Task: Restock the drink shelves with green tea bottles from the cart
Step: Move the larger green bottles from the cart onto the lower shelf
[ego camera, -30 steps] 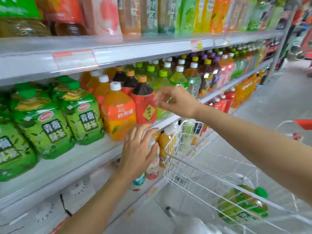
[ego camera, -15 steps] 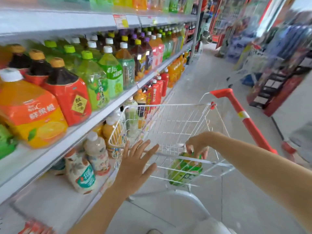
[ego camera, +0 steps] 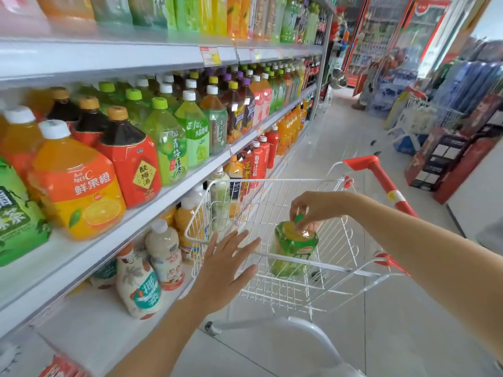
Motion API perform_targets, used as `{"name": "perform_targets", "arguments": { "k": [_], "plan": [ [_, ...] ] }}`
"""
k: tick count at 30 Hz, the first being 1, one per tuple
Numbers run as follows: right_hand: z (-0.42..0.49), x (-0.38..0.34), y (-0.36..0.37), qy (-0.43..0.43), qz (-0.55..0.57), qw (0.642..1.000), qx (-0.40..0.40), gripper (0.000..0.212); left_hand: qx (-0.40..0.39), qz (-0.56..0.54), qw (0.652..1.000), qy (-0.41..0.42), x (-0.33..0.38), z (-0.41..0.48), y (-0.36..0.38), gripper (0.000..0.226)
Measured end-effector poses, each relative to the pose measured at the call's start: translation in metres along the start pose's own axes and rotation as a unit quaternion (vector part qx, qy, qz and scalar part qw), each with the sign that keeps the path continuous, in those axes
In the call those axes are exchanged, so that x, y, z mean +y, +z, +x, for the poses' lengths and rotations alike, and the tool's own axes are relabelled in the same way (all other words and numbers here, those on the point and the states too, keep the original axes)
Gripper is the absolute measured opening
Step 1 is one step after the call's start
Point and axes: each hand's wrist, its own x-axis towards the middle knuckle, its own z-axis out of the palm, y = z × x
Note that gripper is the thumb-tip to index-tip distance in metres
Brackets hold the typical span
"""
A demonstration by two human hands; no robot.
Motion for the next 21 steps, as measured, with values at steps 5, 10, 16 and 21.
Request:
{"name": "perform_targets", "arguments": {
  "k": [5, 10, 16, 21],
  "plan": [
    [-0.028, -0.050, -0.033, -0.074, 0.005, 0.994, 0.076, 0.021, 0.065, -0.131, 0.987, -0.059, 0.017, 0.017, -0.027, 0.080],
    [-0.057, -0.113, -0.056, -0.167, -0.018, 0.977, 0.131, 0.021, 0.110, -0.236, 0.957, -0.128, 0.042, 0.023, -0.069, 0.106],
    [-0.066, -0.172, -0.059, -0.288, 0.029, 0.944, 0.158, 0.010, 0.227, -0.254, 0.922, -0.184, 0.039, 0.002, -0.125, 0.073],
    [-0.052, -0.240, -0.038, -0.417, 0.073, 0.897, 0.130, 0.015, 0.327, -0.216, 0.893, -0.223, 0.025, -0.055, -0.169, 0.068]
  ]
}}
